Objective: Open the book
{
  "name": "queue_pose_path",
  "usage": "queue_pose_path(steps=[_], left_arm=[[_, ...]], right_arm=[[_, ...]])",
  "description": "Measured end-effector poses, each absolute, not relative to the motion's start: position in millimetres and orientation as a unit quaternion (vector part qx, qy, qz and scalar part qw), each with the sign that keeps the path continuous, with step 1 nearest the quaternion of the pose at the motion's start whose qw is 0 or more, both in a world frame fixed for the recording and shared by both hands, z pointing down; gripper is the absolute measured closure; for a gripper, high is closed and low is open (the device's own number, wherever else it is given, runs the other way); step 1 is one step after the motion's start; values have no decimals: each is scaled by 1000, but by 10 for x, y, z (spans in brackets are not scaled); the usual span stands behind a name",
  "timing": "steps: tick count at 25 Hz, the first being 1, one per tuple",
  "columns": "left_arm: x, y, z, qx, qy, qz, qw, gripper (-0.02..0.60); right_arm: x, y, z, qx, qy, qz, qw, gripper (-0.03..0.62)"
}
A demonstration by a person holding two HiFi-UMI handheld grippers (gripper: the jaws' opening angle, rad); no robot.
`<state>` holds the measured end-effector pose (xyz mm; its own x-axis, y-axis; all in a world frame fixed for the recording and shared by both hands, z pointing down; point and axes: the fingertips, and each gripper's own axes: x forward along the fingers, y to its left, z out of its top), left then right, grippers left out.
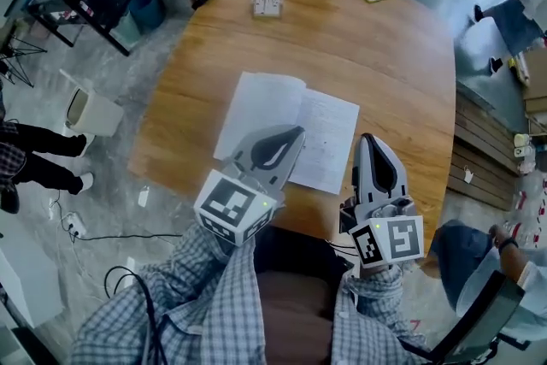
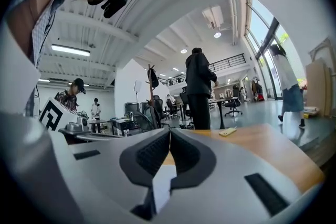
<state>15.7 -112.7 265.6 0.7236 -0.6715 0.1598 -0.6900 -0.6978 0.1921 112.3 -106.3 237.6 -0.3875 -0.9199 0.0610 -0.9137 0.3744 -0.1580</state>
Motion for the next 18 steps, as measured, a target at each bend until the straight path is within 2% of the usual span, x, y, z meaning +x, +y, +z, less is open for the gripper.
queue_pose_path(steps=[4,12,18], left_arm=[[168,-1044,2608,925,-367,46,92,574],[80,-1069,2656,918,-374,33,125,574],[92,-1068,2684,919,-374,46,111,574]], right_arm=[[1091,-1015,2408,-550,831,-81,12,576],[1108,-999,2486,-552,829,-91,14,576],[1046,-993,2524,-544,836,-67,-17,576]])
